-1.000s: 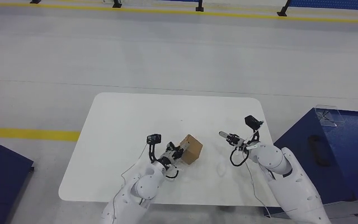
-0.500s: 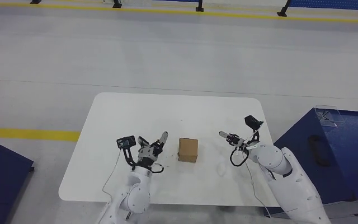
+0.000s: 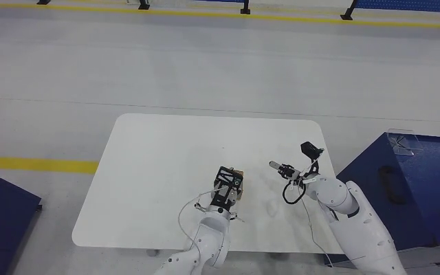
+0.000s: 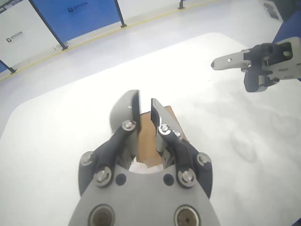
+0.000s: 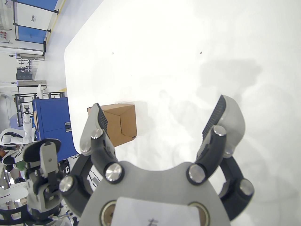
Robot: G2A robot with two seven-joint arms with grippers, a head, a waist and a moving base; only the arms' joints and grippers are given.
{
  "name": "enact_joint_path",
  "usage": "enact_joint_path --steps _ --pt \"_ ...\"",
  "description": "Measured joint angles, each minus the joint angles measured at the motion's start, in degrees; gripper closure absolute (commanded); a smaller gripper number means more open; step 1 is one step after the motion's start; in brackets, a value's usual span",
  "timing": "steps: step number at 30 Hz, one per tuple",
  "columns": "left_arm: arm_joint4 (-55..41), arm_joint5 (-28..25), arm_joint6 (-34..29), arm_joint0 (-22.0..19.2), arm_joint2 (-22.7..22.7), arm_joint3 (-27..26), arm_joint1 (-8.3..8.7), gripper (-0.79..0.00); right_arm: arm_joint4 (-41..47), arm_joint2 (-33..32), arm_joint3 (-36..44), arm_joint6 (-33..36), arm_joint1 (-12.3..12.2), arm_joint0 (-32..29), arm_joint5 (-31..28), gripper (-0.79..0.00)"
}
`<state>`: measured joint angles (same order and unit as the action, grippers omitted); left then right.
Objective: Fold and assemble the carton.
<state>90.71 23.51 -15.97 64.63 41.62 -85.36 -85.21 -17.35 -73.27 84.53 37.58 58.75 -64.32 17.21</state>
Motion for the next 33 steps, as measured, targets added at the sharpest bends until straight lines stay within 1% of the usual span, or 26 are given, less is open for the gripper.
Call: enact_joint_path --steps 2,10,13,19,22,26,28,33 --pt "0.4 -0.6 -1.2 -0.6 -0.6 1.0 -0.45 0.000 0.0 0.0 0.0 0.0 0.0 0.0 0.0 -0.785" --pt "-1.3 -2.7 -2.1 -1.7 -1.5 3.6 -1.93 0.000 0.0 0.0 0.0 0.0 0.0 0.0 0.0 -0.785" --pt "-1.3 -3.3 -3.1 -2.3 -1.9 5.4 -2.47 0.000 0.0 0.0 0.0 0.0 0.0 0.0 0.0 -0.785" --pt "-1.4 -2.8 -5.7 -3.9 -2.5 9.2 -3.81 0.000 0.0 0.0 0.0 0.0 0.0 0.0 0.0 -0.785" --pt "-2.3 -2.2 -4.3 -4.1 -2.2 9.1 -4.35 0.000 0.0 0.0 0.0 0.0 0.0 0.0 0.0 -0.785" --pt "-1.8 -1.2 -1.1 -3.0 -1.9 8.2 -4.71 0.000 0.0 0.0 0.0 0.0 0.0 0.0 0.0 -0.785" --pt "-2.0 -1.6 -1.2 -2.9 -1.7 8.3 -4.85 0.000 0.0 0.0 0.0 0.0 0.0 0.0 0.0 -0.785" --pt "-2.0 -2.5 -4.3 -4.1 -1.5 11.3 -5.62 0.000 0.0 0.0 0.0 0.0 0.0 0.0 0.0 -0.785"
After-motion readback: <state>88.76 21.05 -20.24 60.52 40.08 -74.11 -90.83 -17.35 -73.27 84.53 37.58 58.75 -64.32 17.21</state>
